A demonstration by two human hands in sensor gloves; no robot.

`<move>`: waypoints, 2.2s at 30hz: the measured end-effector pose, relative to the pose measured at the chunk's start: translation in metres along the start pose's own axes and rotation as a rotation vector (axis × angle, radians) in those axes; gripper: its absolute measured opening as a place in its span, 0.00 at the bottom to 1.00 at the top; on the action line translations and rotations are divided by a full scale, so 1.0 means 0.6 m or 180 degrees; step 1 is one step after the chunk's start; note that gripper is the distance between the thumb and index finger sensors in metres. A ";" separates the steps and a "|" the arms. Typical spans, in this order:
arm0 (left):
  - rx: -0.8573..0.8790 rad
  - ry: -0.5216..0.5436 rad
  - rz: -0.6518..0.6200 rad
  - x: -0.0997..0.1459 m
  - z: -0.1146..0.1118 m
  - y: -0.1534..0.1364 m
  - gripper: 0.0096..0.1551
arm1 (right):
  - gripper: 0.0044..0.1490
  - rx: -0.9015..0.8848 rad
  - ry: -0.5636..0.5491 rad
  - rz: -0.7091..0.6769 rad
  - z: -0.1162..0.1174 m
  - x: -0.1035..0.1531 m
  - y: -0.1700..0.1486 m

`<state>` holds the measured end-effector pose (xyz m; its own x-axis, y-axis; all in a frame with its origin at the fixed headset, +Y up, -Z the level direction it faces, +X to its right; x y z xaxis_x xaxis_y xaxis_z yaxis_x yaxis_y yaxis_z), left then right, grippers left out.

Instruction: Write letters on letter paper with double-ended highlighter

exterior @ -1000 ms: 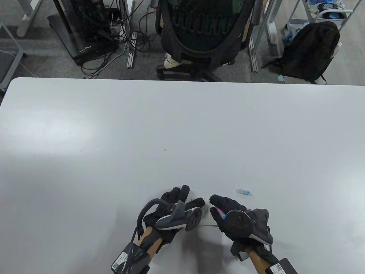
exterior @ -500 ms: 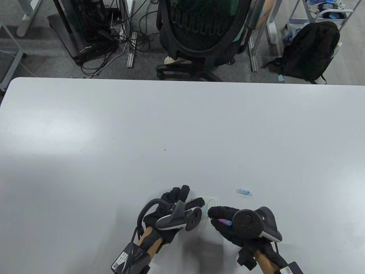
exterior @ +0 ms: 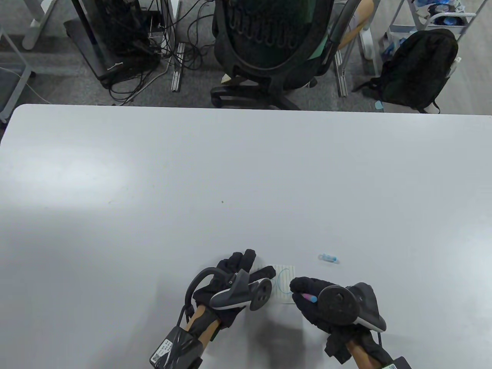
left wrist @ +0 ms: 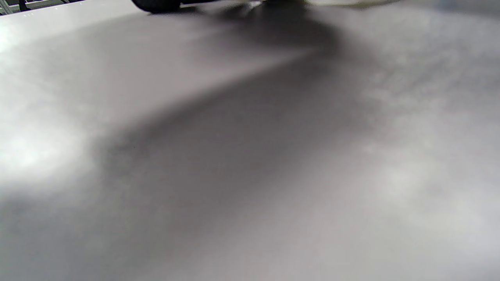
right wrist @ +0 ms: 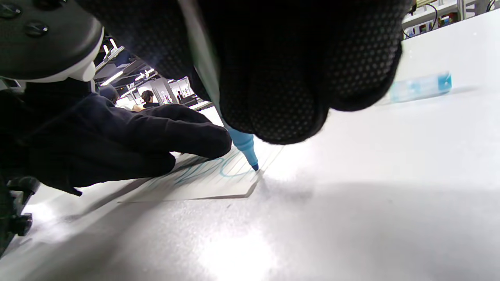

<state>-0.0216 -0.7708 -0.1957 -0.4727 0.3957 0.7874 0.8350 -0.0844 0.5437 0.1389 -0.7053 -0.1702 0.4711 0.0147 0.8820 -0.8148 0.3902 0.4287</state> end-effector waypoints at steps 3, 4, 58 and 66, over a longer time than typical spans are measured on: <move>0.0001 0.0003 0.0002 0.000 0.000 0.000 0.33 | 0.29 0.0012 -0.0119 -0.0042 -0.003 0.002 0.002; 0.0005 0.0007 0.0002 0.000 0.000 0.000 0.33 | 0.29 0.0017 -0.0152 -0.0031 -0.004 0.003 0.002; 0.0671 0.0674 0.0072 0.143 0.052 -0.012 0.36 | 0.27 0.1588 -0.0724 -0.0497 -0.003 0.006 0.083; 0.0798 0.0644 -0.0173 0.147 0.048 0.004 0.41 | 0.26 0.1724 -0.0611 -0.0534 0.013 0.003 0.094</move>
<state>-0.0535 -0.7100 -0.1335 -0.5439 0.2016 0.8146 0.8385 0.1697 0.5178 0.0910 -0.6905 -0.1427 0.5798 -0.1928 0.7916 -0.8146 -0.1527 0.5595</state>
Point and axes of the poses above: the tracker on the back of each hand, its own y axis roughly to the thumb side, its own x axis roughly from the fingertips to the wrist, z = x × y, the point moved 5 cm from there along -x, roughly from the wrist to the fingertips, and after that the axes turned 2 degrees about -z, right-handed, at the moved point
